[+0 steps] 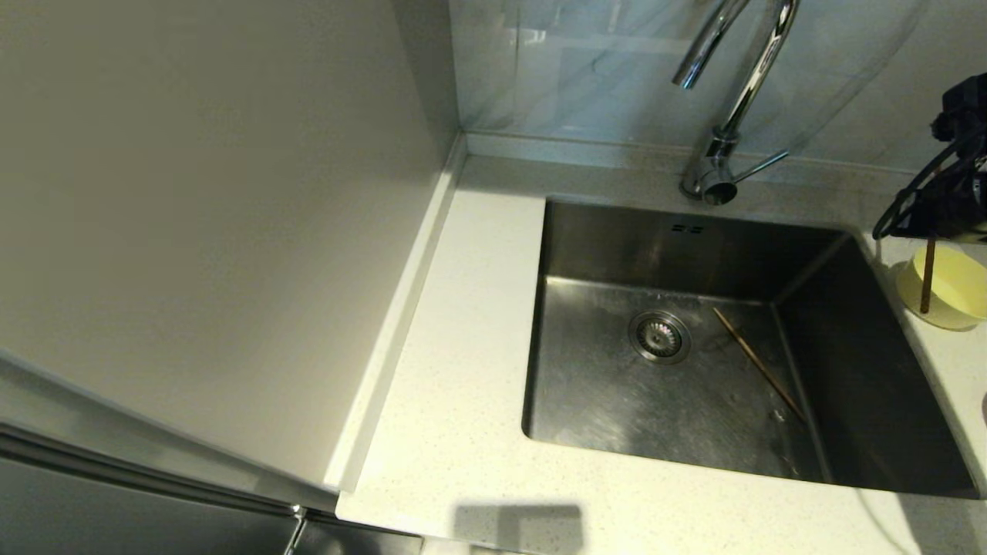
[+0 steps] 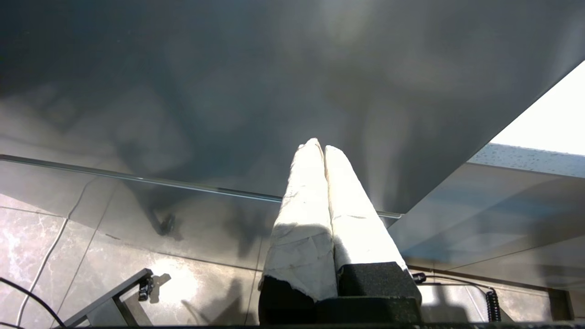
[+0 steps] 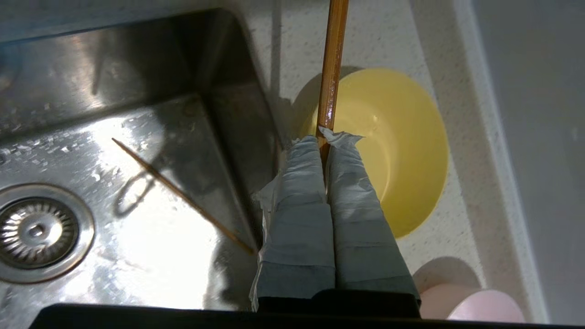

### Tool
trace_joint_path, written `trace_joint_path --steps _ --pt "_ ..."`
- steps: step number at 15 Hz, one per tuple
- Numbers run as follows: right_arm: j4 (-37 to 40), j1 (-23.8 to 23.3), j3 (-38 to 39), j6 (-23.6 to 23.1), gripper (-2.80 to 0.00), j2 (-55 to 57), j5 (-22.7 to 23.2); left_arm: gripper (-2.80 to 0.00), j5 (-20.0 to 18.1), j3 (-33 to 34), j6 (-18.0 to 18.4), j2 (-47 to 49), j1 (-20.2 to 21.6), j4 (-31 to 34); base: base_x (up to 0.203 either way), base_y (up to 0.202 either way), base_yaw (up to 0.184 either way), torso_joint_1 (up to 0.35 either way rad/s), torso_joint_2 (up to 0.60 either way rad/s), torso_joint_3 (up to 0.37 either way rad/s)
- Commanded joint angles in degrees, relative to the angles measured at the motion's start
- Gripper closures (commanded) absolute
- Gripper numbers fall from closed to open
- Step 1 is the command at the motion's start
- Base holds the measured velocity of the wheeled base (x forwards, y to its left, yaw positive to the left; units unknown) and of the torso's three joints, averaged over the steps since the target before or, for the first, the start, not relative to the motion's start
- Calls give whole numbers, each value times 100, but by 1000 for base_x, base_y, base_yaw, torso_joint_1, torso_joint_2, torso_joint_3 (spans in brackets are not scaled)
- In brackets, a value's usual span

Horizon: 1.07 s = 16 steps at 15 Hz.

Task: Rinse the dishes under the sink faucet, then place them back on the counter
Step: Put the chopsticks back to the table from the sink

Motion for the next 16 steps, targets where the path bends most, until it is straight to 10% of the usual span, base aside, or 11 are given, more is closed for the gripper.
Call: trace_joint_path --steps 1,16 --pt "10 -150 -173 -80 0 225 -16 0 4 0 -3 -18 1 -1 0 0 0 0 0 0" --pt "16 -790 -865 -470 0 927 -25 0 4 0 -3 -18 1 -1 0 0 0 0 0 0"
